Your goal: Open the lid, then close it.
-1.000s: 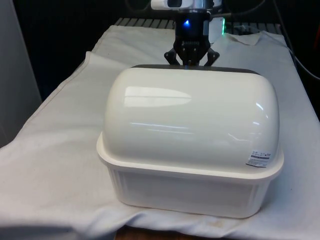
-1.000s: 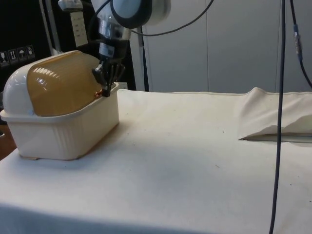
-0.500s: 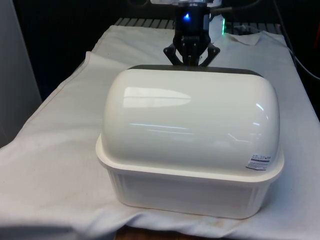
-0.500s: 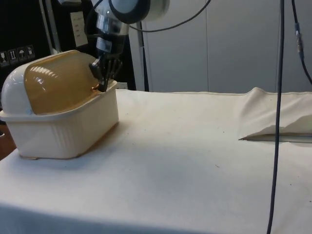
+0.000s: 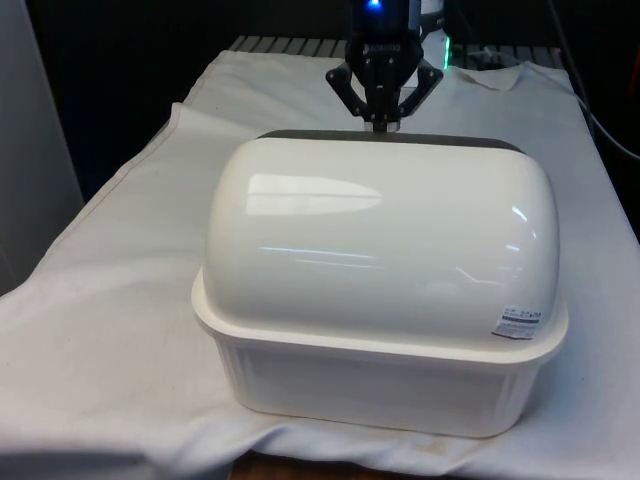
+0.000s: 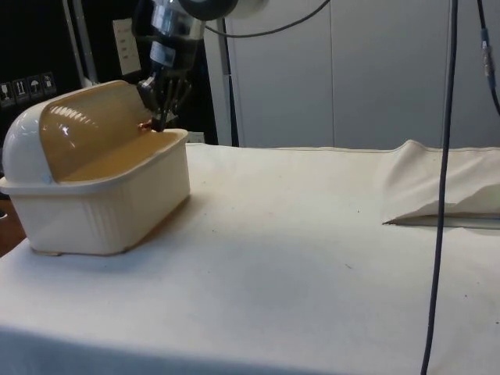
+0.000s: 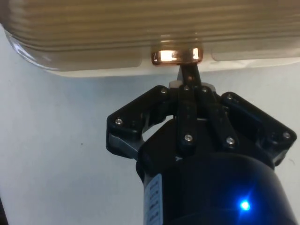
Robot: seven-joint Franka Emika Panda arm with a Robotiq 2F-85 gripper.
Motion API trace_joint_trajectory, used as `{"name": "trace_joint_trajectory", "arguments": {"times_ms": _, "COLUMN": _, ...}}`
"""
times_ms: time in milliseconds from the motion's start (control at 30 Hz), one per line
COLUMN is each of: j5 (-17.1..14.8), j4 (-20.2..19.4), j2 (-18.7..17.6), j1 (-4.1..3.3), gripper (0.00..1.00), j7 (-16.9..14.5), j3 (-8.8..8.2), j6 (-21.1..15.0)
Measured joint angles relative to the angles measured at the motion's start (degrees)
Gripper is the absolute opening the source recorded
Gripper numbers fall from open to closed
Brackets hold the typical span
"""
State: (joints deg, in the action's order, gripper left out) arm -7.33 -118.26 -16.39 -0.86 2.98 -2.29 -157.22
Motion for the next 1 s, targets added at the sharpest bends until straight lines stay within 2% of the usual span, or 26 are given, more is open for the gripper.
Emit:
{"name": "trace_joint_trajectory", "arguments": {"times_ms": 767, "j5": -0.29, "j4": 6.76, "j2": -0.92, "j1": 0.29, "gripper": 0.0, "j7": 0.06, "j3": -0.11, "j6": 1.38}}
{"name": "trace_joint_trajectory", "arguments": {"times_ms": 1000, "j5": -0.46, "j4": 11.75, "j2": -3.55, "j1": 0.4, "gripper": 0.0, "j7": 0.11, "j3": -0.17, "j6": 2.12}}
